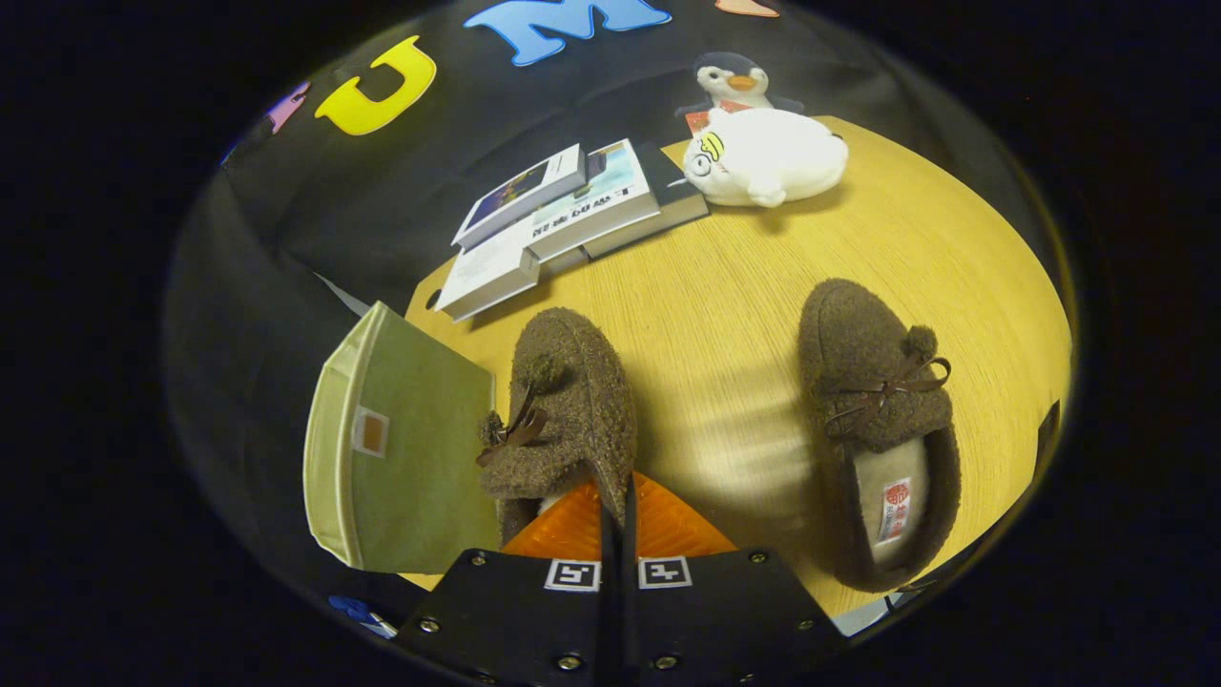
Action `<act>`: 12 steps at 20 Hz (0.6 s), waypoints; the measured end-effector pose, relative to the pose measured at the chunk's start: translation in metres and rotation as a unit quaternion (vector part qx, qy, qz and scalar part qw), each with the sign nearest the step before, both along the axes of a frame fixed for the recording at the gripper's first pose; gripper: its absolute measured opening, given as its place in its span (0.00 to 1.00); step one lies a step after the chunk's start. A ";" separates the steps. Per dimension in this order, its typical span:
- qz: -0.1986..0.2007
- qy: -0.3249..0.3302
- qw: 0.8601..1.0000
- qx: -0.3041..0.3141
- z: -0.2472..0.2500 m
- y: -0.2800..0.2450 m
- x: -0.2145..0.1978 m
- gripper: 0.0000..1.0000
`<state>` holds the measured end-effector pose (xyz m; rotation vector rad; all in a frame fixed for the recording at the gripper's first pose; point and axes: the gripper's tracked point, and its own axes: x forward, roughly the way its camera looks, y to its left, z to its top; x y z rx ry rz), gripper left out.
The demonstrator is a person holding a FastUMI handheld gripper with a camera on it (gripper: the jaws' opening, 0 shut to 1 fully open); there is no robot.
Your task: Open the storage box then place both shoes into the box .Put the left shoe in first, then the right shoe, with the right side of both shoes facing outward in a uniform manner.
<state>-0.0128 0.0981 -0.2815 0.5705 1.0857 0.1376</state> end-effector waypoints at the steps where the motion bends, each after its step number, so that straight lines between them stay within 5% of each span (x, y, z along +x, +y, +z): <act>1: -0.003 -0.005 1.000 0.007 0.010 0.003 0.004 0.00; 12: 0.004 -0.044 0.996 0.072 0.104 0.068 0.028 0.00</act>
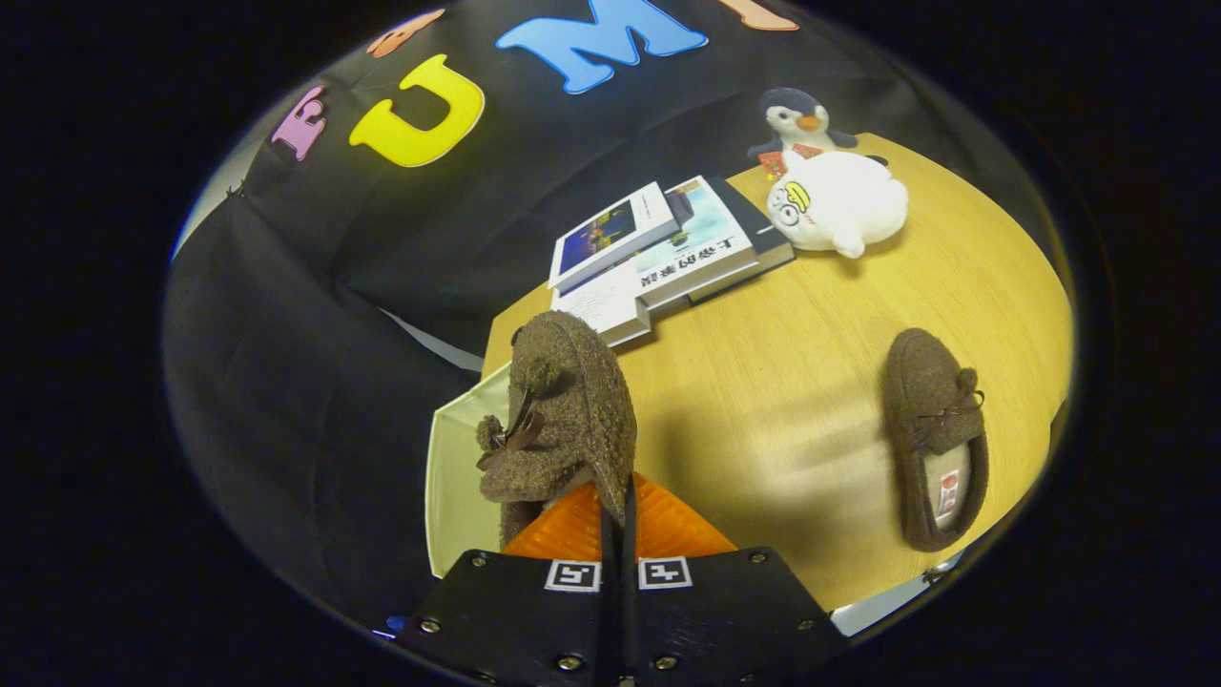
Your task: Open the storage box then place both shoes into the box .Put the left shoe in first, then the right shoe, with the right side of both shoes facing outward in a uniform manner.
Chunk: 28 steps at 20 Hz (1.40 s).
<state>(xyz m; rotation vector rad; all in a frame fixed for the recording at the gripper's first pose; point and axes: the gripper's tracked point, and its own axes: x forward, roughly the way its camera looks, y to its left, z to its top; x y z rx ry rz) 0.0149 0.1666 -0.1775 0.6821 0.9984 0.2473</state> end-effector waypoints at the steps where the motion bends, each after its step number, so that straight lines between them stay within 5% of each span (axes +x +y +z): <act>1: 0.003 -0.006 1.000 0.002 0.008 0.008 0.002 0.00; 11: 0.031 -0.027 0.999 0.014 0.030 0.100 0.013 0.00; 28: 0.049 0.049 0.998 -0.001 -0.053 0.201 -0.003 0.00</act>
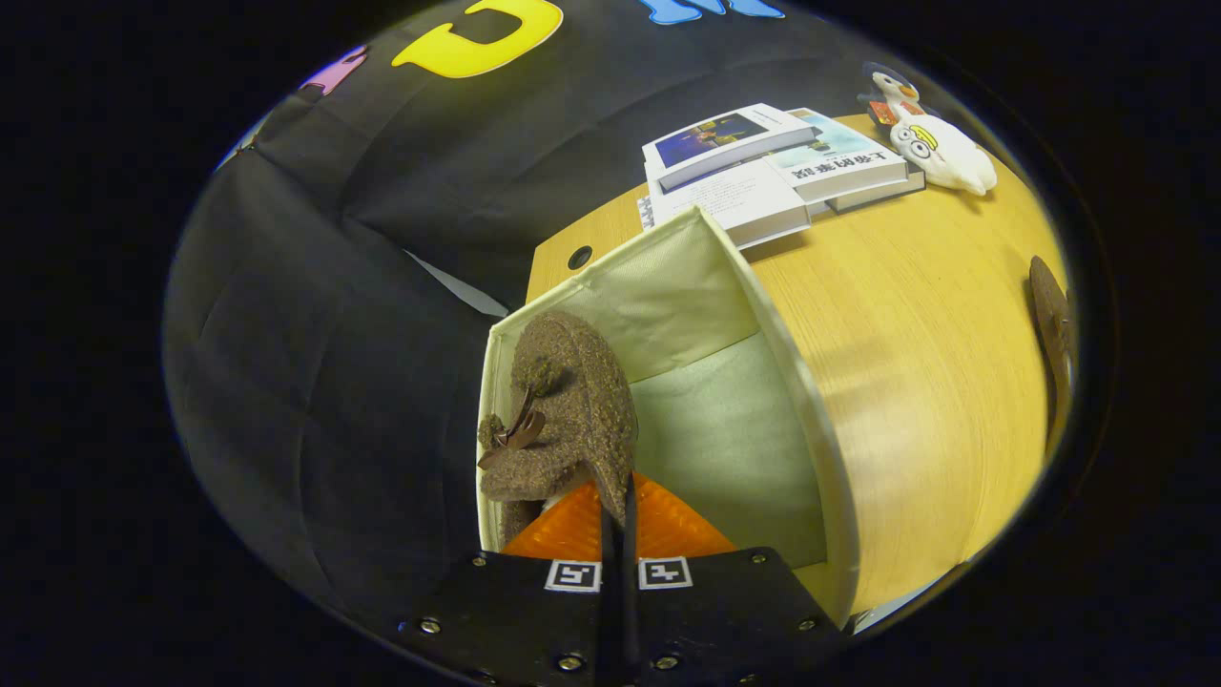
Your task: Open the storage box then place both shoes into the box .Put the left shoe in first, then the right shoe, with the right side of both shoes facing outward in a uniform manner.
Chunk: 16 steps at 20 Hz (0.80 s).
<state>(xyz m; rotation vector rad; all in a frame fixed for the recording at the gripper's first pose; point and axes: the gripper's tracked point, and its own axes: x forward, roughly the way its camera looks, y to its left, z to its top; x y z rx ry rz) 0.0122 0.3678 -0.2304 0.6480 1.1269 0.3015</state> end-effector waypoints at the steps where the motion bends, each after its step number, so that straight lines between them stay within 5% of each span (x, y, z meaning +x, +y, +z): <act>1: 0.002 0.003 1.000 -0.001 -0.002 0.004 -0.002 0.00; 3: 0.009 0.001 1.000 -0.002 -0.004 0.010 -0.002 0.00; 6: 0.020 -0.011 0.999 0.042 0.007 0.023 -0.003 0.15; 8: 0.019 -0.022 0.997 0.066 0.019 0.023 0.000 0.58; 11: 0.013 -0.050 0.996 0.074 0.037 0.011 0.005 0.98; 16: 0.020 -0.088 0.994 0.066 0.066 -0.021 0.008 0.98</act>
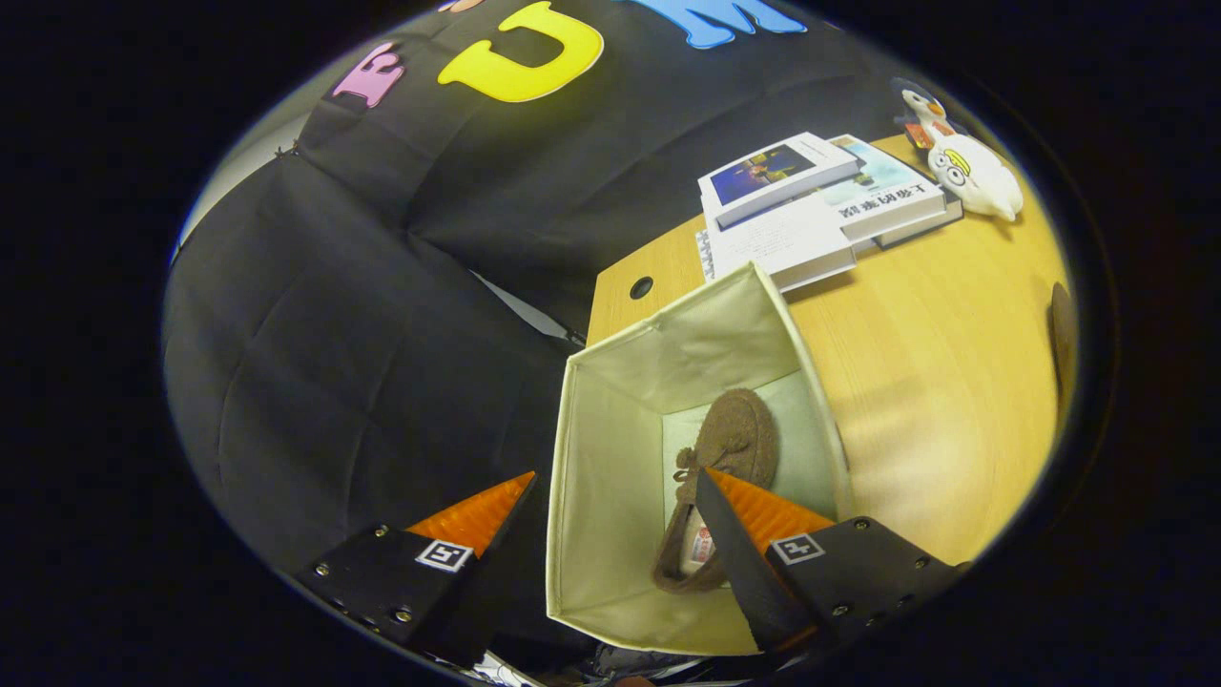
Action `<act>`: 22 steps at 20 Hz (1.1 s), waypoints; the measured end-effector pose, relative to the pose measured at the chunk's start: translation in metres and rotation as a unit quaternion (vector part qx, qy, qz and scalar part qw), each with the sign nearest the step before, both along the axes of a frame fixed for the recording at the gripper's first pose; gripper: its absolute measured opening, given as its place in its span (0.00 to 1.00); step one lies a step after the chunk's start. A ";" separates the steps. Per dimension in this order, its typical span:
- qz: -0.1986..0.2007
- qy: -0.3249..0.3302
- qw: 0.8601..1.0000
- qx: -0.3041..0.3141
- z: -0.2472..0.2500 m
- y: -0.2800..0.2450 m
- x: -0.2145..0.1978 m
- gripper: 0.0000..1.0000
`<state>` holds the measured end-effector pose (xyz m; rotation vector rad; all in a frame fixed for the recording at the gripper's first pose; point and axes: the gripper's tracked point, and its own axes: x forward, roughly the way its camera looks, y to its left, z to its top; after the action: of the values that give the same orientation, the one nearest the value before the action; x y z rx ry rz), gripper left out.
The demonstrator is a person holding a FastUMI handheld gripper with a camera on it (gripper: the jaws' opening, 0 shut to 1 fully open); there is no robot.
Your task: Open the storage box then place both shoes into the box .Put the left shoe in first, then the right shoe, with the right side of both shoes facing outward in a uniform manner.
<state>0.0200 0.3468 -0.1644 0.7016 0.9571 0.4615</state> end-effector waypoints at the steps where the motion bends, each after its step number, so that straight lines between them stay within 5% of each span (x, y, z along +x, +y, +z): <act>1: 0.002 -0.008 1.000 0.000 0.007 -0.007 -0.001 0.98; 11: 0.013 -0.059 0.996 -0.062 0.025 -0.114 -0.001 0.98; 22: -0.032 -0.063 0.985 -0.155 -0.001 -0.263 -0.004 0.98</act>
<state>0.0155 0.0840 -0.1653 0.4146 0.8600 0.2880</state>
